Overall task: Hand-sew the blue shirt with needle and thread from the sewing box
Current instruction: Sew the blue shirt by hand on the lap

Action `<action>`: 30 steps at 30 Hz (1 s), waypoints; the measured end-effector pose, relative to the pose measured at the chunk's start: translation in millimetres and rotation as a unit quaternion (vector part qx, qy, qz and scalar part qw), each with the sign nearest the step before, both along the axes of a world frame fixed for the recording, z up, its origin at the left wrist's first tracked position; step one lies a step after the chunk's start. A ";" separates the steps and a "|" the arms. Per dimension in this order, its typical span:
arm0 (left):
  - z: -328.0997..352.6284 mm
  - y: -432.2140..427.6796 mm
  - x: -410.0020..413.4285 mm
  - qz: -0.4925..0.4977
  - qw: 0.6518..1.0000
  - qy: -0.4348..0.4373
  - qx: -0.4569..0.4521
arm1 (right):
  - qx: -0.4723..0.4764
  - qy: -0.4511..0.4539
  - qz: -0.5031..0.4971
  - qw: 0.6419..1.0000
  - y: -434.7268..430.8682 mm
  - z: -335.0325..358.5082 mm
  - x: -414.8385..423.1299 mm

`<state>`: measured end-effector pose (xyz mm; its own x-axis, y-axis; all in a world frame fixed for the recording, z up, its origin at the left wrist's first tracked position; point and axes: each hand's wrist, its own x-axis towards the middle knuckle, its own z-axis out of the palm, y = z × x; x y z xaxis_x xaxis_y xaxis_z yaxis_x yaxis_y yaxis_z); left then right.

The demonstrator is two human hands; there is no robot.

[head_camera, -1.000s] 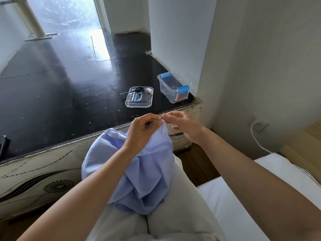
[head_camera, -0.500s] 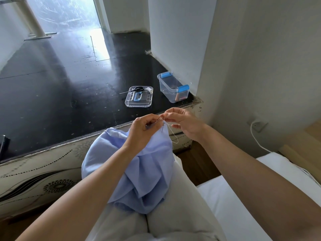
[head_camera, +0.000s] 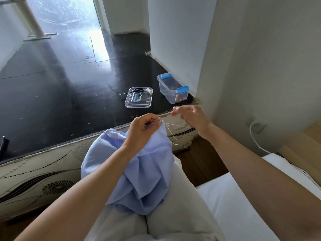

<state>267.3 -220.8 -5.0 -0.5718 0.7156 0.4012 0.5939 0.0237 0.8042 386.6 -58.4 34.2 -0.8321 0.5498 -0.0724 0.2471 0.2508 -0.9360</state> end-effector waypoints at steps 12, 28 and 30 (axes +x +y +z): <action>-1.9 0.3 0.0 0.032 0.999 -0.004 -0.002 | -0.262 0.190 -0.327 0.888 20.8 -5.6 0.5; 1.5 1.4 1.9 0.014 1.000 -0.015 -0.008 | 0.008 0.016 0.087 0.996 -0.4 -17.2 -2.7; 2.0 0.8 2.6 0.010 1.000 -0.017 -0.007 | 0.003 0.009 0.104 0.995 -2.6 -16.7 -4.1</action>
